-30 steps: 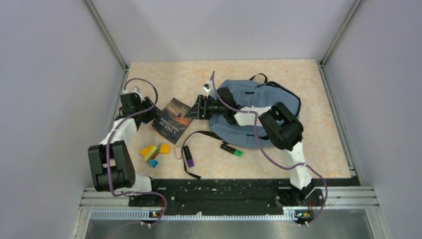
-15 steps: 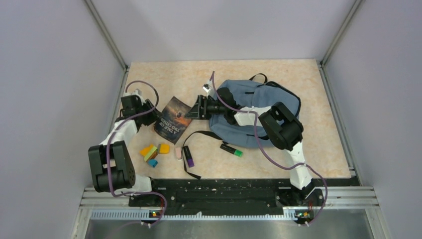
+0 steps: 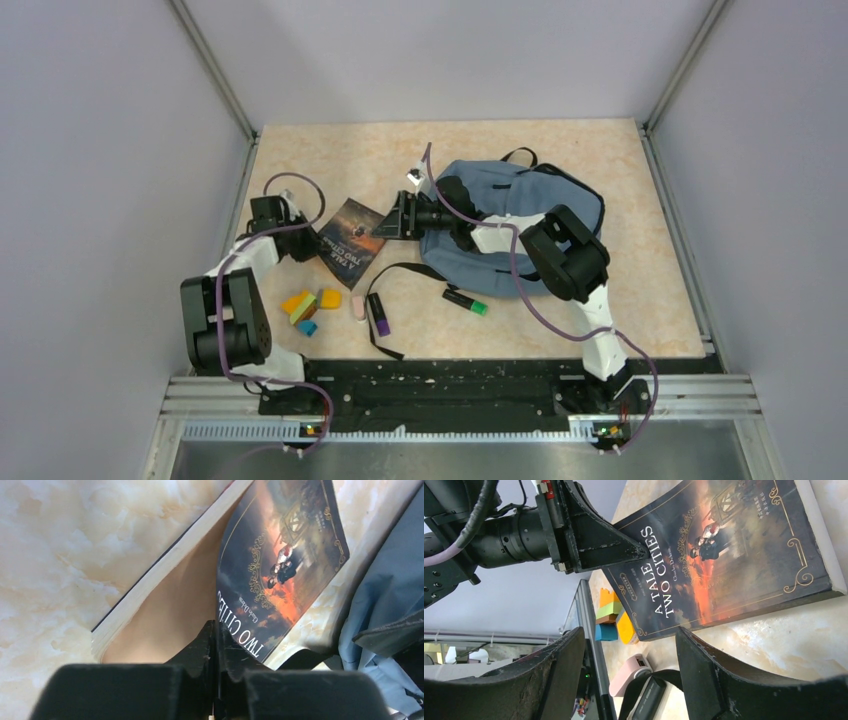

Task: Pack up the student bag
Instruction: Pick up the book from the center of the board.

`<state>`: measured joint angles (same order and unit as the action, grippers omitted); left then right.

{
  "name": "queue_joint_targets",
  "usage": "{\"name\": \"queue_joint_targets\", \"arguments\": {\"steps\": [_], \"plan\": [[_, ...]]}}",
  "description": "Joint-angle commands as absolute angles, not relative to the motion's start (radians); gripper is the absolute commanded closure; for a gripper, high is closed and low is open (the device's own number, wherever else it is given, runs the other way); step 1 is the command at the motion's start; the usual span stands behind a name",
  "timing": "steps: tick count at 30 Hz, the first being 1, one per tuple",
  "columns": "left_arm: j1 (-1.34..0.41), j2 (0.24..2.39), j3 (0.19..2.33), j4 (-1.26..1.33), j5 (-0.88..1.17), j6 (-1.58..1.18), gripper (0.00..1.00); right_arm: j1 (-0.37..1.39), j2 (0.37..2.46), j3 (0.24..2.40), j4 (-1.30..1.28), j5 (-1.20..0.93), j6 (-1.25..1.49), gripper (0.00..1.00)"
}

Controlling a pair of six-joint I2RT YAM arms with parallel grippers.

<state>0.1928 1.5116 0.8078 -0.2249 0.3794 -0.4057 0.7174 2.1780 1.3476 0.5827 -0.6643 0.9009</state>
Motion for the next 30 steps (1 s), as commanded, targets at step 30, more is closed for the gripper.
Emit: {"name": "queue_joint_targets", "arguments": {"steps": [30], "plan": [[-0.047, 1.216, 1.034, 0.188, 0.589, -0.798, 1.00, 0.668, 1.499, 0.895, 0.493, -0.226, 0.750, 0.18]]}}
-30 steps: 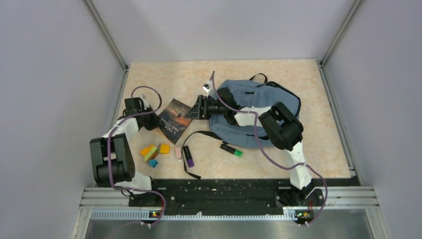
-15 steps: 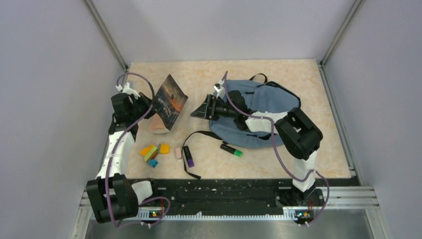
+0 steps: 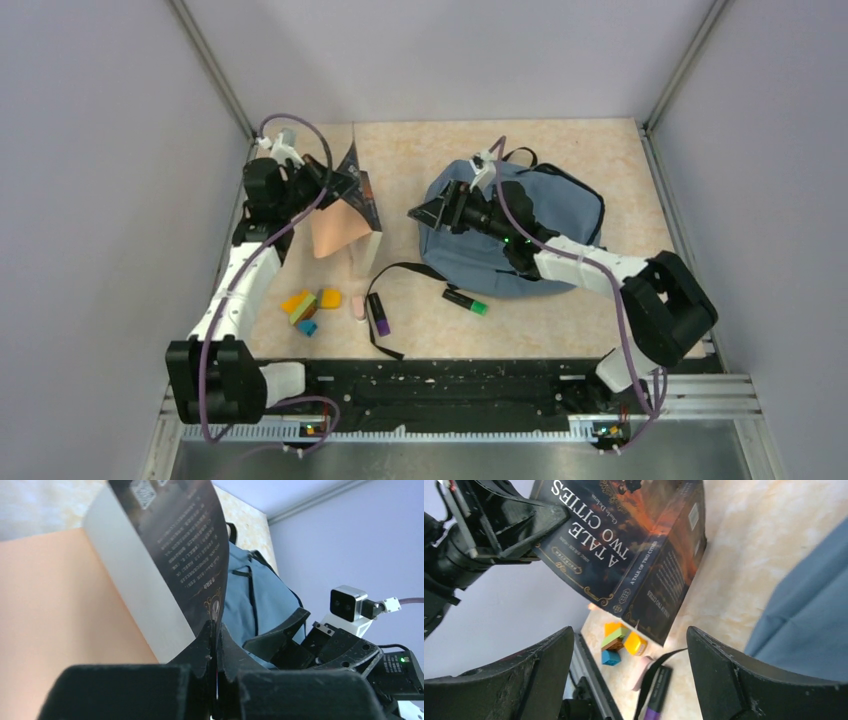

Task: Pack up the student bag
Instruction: Pick up the book from the center of the board.

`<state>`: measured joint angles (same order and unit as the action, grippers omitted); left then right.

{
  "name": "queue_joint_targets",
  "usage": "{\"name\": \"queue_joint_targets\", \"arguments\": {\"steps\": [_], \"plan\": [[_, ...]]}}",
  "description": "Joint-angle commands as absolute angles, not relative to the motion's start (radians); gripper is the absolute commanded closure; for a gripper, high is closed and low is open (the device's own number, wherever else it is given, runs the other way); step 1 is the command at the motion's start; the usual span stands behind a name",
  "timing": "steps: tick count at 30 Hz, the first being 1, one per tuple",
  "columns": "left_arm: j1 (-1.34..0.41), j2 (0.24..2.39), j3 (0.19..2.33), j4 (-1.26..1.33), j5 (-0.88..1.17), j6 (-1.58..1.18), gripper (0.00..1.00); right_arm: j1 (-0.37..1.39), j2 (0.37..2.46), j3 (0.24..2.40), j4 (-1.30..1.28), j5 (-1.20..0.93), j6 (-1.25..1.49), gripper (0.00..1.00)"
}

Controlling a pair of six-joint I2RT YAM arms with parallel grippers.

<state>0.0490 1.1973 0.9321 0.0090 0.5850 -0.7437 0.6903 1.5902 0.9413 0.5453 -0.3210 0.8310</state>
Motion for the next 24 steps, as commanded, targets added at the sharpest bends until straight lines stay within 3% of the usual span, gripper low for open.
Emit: {"name": "queue_joint_targets", "arguments": {"steps": [1, 10, 18, 24], "plan": [[-0.077, 1.228, 1.047, 0.204, 0.578, -0.806, 1.00, 0.660, 1.481, 0.878, 0.486, -0.218, 0.743, 0.18], [-0.277, 1.334, 0.940, 0.571, 0.502, -0.987, 1.00, 0.518, 1.352, 0.698, 0.527, -0.249, 0.773, 0.15], [-0.297, 1.419, 0.587, 1.052, 0.415, -1.197, 1.00, 0.502, 1.331, 0.588, 0.594, -0.270, 0.787, 0.14], [-0.298, 1.574, 0.491, 1.335, 0.436, -1.308, 1.00, 0.503, 1.371, 0.572, 0.667, -0.321, 0.793, 0.15]]}}
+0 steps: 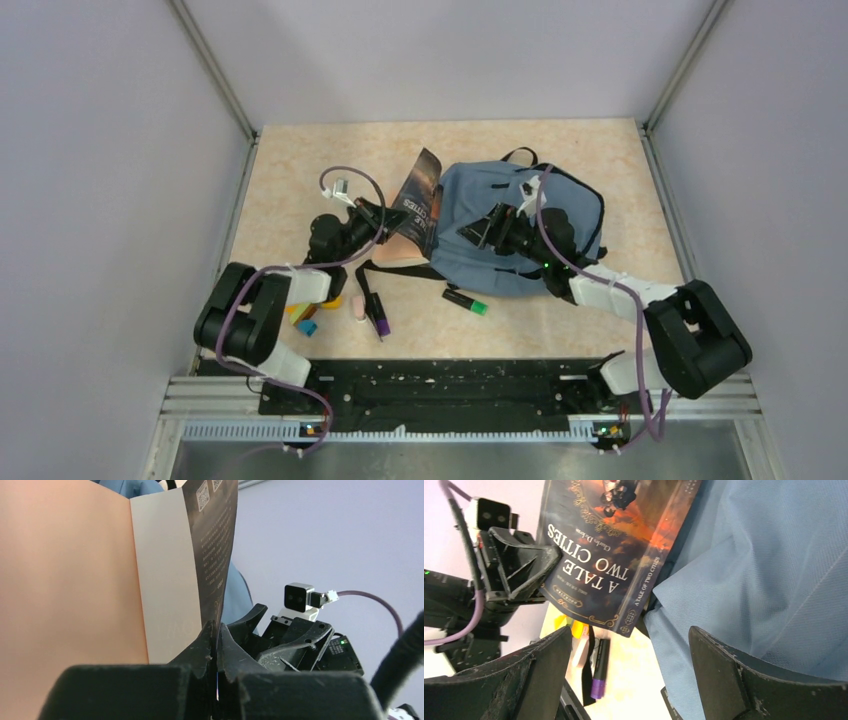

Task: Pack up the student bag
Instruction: Pick up the book from the center of the board.

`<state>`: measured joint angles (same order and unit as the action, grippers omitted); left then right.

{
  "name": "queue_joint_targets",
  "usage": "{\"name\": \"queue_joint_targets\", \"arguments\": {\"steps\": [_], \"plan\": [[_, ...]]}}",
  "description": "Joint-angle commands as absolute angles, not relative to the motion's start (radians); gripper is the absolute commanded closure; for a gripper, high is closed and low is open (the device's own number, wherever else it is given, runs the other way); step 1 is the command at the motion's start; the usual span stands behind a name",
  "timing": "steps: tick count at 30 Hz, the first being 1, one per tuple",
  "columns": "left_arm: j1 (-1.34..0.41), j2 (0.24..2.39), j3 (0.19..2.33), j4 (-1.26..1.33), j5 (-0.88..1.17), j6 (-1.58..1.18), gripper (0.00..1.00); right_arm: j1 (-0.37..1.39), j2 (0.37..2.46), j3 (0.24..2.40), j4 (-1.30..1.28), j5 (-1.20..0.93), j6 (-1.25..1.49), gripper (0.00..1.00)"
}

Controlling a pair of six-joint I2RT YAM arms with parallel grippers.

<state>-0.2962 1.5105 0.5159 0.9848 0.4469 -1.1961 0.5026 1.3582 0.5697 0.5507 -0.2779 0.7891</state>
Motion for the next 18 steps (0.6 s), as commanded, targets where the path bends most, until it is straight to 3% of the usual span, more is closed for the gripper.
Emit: {"name": "queue_joint_targets", "arguments": {"steps": [1, 7, 16, 18], "plan": [[-0.297, 1.594, 0.484, 1.371, 0.436, -1.321, 1.00, 0.504, 1.376, 0.571, 0.679, -0.326, 0.794, 0.16], [-0.297, 1.645, 0.467, 1.404, 0.425, -1.302, 1.00, 0.554, 1.414, 0.581, 0.710, -0.307, 0.795, 0.18], [-0.291, 1.553, 0.461, 1.137, 0.373, -1.110, 1.00, 0.611, 1.526, 0.705, 0.676, -0.240, 0.723, 0.21], [-0.285, 1.523, 0.467, 1.058, 0.363, -1.055, 0.91, 0.611, 1.554, 0.744, 0.641, -0.220, 0.693, 0.21]]}}
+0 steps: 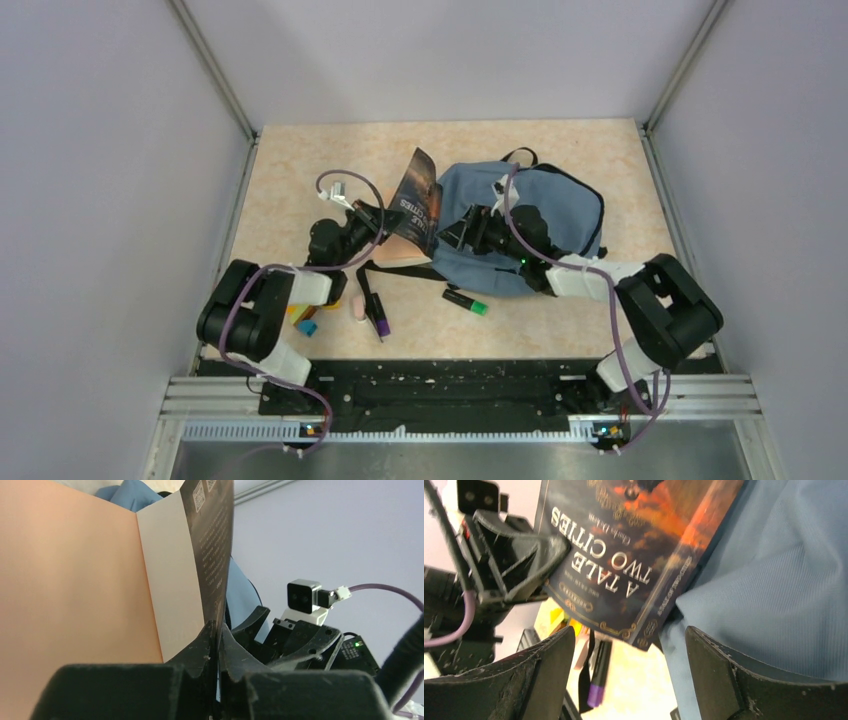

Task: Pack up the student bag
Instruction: Pick up the book from the center of the board.

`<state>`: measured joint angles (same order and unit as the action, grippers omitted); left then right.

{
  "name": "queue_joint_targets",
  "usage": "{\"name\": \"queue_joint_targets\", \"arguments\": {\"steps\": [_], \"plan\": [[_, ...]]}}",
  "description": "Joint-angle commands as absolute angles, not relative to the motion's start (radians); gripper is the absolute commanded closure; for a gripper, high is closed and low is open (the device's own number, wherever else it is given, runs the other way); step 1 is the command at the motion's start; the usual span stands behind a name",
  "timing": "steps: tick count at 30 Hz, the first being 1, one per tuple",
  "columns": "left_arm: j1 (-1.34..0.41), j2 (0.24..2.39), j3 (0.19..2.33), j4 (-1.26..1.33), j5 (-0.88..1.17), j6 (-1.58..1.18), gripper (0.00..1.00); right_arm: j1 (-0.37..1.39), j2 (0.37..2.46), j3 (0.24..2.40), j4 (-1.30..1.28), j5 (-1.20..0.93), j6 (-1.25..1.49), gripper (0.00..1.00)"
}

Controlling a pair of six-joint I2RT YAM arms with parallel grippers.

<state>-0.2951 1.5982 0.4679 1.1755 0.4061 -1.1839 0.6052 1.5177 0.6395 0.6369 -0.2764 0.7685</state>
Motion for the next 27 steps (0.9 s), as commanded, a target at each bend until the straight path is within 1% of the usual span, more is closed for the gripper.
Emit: {"name": "queue_joint_targets", "arguments": {"steps": [1, 5, 6, 7, 8, 11, 14, 19, 22, 24, 27], "plan": [[-0.282, 1.505, 0.472, 1.009, 0.358, -1.033, 0.86, 0.611, 1.567, 0.761, 0.630, -0.213, 0.682, 0.21], [-0.272, 1.395, 0.519, 0.744, 0.300, -0.884, 0.57, 0.607, 1.631, 0.840, 0.565, -0.198, 0.641, 0.20], [-0.271, 1.365, 0.533, 0.640, 0.273, -0.843, 0.49, 0.605, 1.649, 0.859, 0.549, -0.201, 0.634, 0.20], [-0.269, 1.336, 0.545, 0.591, 0.242, -0.801, 0.39, 0.603, 1.667, 0.882, 0.532, -0.207, 0.628, 0.20], [-0.266, 1.308, 0.557, 0.496, 0.208, -0.771, 0.32, 0.598, 1.684, 0.902, 0.518, -0.215, 0.625, 0.20], [-0.256, 1.251, 0.584, 0.340, 0.097, -0.702, 0.21, 0.585, 1.727, 0.937, 0.504, -0.235, 0.627, 0.20], [-0.225, 1.254, 0.627, 0.263, 0.094, -0.643, 0.19, 0.573, 1.761, 0.961, 0.495, -0.243, 0.625, 0.20], [-0.174, 1.358, 0.687, 0.276, 0.191, -0.620, 0.18, 0.540, 1.822, 1.014, 0.483, -0.300, 0.629, 0.21], [-0.170, 1.455, 0.734, 0.298, 0.267, -0.609, 0.21, 0.536, 1.859, 1.061, 0.446, -0.316, 0.614, 0.22], [-0.166, 1.525, 0.775, 0.299, 0.341, -0.613, 0.25, 0.535, 1.887, 1.093, 0.425, -0.333, 0.604, 0.22], [-0.166, 1.634, 0.819, 0.333, 0.398, -0.628, 0.31, 0.535, 1.932, 1.129, 0.403, -0.354, 0.600, 0.24]]}}
